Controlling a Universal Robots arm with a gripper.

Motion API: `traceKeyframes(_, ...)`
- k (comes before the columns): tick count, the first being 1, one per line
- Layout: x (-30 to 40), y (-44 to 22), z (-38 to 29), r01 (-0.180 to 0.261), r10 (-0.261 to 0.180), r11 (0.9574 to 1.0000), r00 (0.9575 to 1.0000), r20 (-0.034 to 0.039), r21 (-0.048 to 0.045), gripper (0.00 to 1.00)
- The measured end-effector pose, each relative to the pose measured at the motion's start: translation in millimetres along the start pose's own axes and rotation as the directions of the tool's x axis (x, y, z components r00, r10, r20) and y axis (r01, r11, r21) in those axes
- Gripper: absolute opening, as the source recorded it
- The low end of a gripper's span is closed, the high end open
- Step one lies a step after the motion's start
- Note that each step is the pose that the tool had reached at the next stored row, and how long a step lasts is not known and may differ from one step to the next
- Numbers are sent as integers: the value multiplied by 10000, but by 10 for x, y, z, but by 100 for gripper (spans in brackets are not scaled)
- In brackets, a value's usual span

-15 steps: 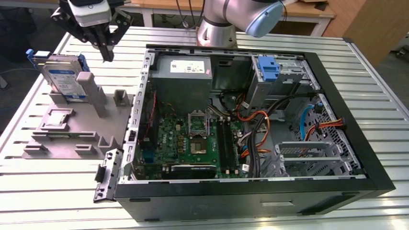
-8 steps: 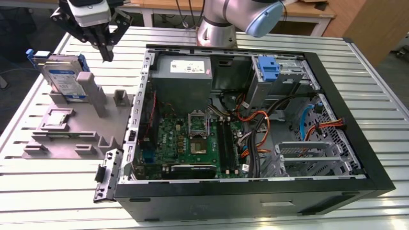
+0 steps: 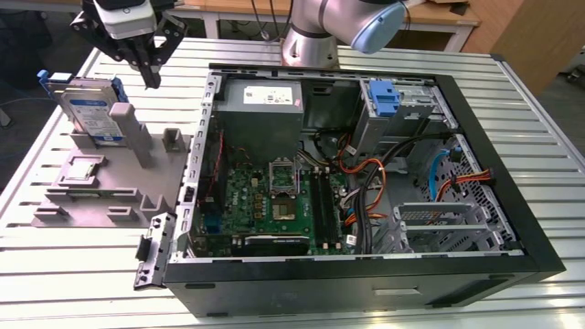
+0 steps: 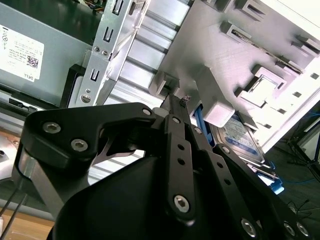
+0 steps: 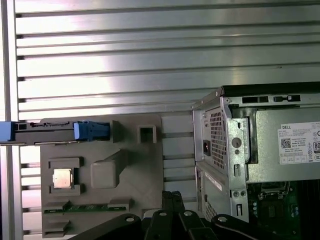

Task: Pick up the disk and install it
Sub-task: 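Reach for the disk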

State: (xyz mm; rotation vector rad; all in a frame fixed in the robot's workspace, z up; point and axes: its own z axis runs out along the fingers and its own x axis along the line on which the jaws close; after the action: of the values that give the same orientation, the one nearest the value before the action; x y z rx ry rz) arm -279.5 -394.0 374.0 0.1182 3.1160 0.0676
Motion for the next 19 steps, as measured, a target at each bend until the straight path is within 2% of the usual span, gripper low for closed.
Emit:
traceKeyframes(13,8,-1,6,-1,1,10000,10000,0,-2,10)
traceKeyframes(16,40,-1,5,-1,1,10000,10000,-2,1,10)
traceKeyframes(19,114,9,7,0,0,10000,10000,-1,-1,10)
